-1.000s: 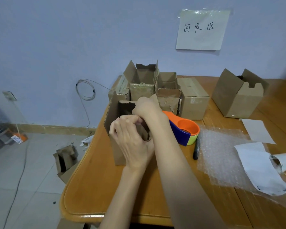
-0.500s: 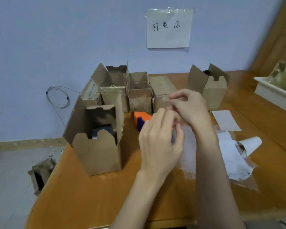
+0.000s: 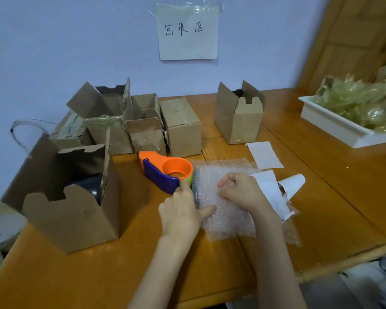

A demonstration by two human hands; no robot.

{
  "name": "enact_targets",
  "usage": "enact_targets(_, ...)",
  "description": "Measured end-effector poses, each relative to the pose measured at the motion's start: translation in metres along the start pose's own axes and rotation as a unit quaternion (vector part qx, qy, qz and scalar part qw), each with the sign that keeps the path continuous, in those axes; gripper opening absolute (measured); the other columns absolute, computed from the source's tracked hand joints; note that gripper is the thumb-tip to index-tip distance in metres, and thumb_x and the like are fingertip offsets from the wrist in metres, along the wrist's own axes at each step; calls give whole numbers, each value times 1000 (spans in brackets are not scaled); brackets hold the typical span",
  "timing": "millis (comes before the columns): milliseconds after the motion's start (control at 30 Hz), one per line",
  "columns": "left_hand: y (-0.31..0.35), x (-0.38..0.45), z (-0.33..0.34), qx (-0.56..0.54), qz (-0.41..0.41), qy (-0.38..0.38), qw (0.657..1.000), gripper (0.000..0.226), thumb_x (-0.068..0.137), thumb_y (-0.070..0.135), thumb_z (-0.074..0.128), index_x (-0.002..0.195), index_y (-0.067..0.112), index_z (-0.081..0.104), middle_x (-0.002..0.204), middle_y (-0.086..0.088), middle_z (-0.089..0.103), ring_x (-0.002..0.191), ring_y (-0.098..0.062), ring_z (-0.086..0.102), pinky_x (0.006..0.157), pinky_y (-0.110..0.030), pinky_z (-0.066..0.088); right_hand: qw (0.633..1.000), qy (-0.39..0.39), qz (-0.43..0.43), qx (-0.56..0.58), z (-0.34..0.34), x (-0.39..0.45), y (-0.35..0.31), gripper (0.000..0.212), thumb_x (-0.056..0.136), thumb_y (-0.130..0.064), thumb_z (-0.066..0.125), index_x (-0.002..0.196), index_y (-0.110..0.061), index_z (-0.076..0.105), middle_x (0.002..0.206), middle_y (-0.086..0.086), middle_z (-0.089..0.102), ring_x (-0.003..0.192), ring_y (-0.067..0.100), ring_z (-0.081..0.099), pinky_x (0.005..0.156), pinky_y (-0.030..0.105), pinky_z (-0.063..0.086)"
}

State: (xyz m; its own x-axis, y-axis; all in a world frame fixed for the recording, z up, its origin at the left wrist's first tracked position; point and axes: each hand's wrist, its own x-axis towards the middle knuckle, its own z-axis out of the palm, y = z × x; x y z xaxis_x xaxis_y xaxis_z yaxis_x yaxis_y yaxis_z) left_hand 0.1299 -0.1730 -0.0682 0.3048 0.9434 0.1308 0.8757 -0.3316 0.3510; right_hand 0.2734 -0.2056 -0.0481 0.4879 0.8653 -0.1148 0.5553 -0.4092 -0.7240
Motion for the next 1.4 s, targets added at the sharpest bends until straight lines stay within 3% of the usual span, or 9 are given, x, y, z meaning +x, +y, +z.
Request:
enact_targets(200,3,1,-5,-161,29,25,986,41,80,26,77,99,28,41,75,11,60,70,-4,62,63,-20,53,989,83,-61,105,8,10,17,22,82,-1,60,93,-18,70,88,-4,63,77,6,59,59,4,42)
enact_targets(467,25,18,-31,-466,34,86,880,27,80,-2,72,91,16,54,81,3,60,70,10,59,63,-6,45,950,195,-102,221,17,20,24,14,92,-8,57,93,-15,69,90,-6,67,79,-4,59,68,5,44)
enact_targets(633,16,35,-44,-482,19,164,861,34,83,-10,60,72,21,51,105,6,66,85,0,65,78,-34,57,958,195,-87,190,18,31,31,15,92,-8,56,94,-18,68,87,-8,67,78,4,61,70,17,50)
enact_targets(700,11,39,-51,-469,13,188,863,37,84,-11,53,66,21,58,109,9,69,94,5,62,81,-29,54,964,185,-80,176,20,34,34,15,91,-7,57,91,-17,68,86,-7,66,76,2,59,69,16,46)
enact_targets(767,7,43,-56,-451,11,192,871,43,87,-10,49,72,24,69,107,14,68,89,11,62,77,-21,53,966,186,-80,164,22,34,35,14,89,-7,59,87,-16,70,85,-6,67,73,-4,57,67,8,41)
enact_targets(900,-3,50,-51,-434,-15,192,880,40,91,-5,50,100,26,75,97,16,68,93,-8,66,85,-37,56,958,183,-84,203,20,25,26,13,92,-24,62,86,-14,69,82,-8,65,70,-6,57,64,6,40)
enact_targets(1100,-7,51,-47,-445,-28,187,875,32,89,2,61,100,30,69,103,20,60,88,3,64,83,-42,57,984,71,-115,118,18,17,7,34,77,-61,65,97,-33,66,111,-20,48,107,3,46,92,25,35)
enact_targets(1267,-8,50,-48,-449,-16,188,873,29,90,0,62,105,23,69,110,15,59,88,0,62,76,-38,59,987,70,-143,10,22,27,3,30,91,-21,59,120,-27,61,123,-11,48,113,14,43,103,42,37)
enact_targets(1400,-10,53,-43,-452,-15,201,869,28,90,2,62,107,24,67,108,16,56,90,3,60,82,-43,57,985,85,-145,44,21,21,-5,14,88,-25,64,101,-29,65,111,-12,48,107,11,45,98,38,41)
